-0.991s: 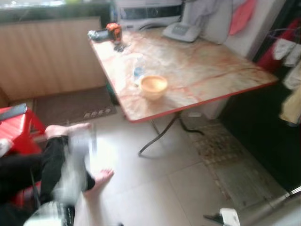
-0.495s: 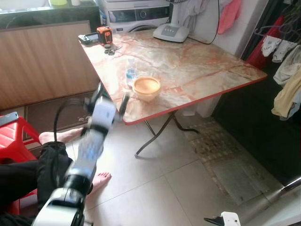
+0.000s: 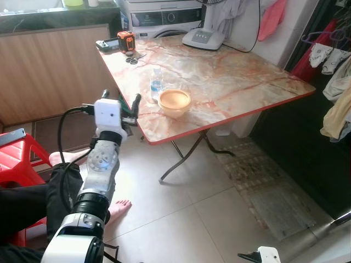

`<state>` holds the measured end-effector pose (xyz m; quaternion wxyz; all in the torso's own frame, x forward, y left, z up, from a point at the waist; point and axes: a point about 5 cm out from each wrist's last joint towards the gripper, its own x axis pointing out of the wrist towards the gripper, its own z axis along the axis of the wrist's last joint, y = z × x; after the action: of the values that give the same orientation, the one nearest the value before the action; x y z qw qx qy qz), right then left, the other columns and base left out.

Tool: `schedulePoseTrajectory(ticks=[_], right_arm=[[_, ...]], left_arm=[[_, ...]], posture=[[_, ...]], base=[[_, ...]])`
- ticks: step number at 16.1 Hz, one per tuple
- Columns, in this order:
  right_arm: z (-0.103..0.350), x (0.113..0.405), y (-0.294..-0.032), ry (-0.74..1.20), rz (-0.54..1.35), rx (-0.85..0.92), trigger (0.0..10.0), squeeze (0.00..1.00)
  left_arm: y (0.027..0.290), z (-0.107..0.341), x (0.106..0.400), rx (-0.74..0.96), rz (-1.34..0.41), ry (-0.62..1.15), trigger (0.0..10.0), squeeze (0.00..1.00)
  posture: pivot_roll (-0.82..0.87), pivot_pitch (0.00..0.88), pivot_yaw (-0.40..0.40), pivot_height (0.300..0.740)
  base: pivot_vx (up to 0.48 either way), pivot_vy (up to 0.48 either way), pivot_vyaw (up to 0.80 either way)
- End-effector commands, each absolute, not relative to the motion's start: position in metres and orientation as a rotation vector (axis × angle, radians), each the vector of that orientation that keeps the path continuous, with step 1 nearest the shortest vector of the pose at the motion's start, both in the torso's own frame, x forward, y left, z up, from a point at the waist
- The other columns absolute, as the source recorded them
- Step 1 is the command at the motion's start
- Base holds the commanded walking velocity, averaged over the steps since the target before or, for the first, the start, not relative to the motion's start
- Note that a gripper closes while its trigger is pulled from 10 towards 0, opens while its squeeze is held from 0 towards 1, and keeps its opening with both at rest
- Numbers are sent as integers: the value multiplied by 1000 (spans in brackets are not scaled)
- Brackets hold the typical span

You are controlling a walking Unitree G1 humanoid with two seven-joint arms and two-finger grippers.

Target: Restocking fridge

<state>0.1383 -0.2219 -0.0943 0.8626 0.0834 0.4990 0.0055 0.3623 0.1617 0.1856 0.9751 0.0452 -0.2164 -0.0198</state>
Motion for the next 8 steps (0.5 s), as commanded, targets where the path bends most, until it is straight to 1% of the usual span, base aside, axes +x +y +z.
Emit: schedulePoseTrajectory(ticks=[1, 5, 8], right_arm=[[-94, 138, -225, 1038, -6, 178, 10000, 0], [-94, 138, -224, 1039, -2, 178, 10000, 0], [-94, 138, -224, 1040, -3, 180, 10000, 0]], left_arm=[[166, 186, 362, 83, -37, -430, 10000, 0], [163, 183, 362, 71, -51, -396, 10000, 0], [165, 187, 362, 60, -48, -408, 10000, 0]], posture=[[46, 23, -64, 740], [45, 23, -62, 740], [49, 24, -59, 740]], base=[[0, 0, 0], [0, 0, 0], [0, 0, 0]])
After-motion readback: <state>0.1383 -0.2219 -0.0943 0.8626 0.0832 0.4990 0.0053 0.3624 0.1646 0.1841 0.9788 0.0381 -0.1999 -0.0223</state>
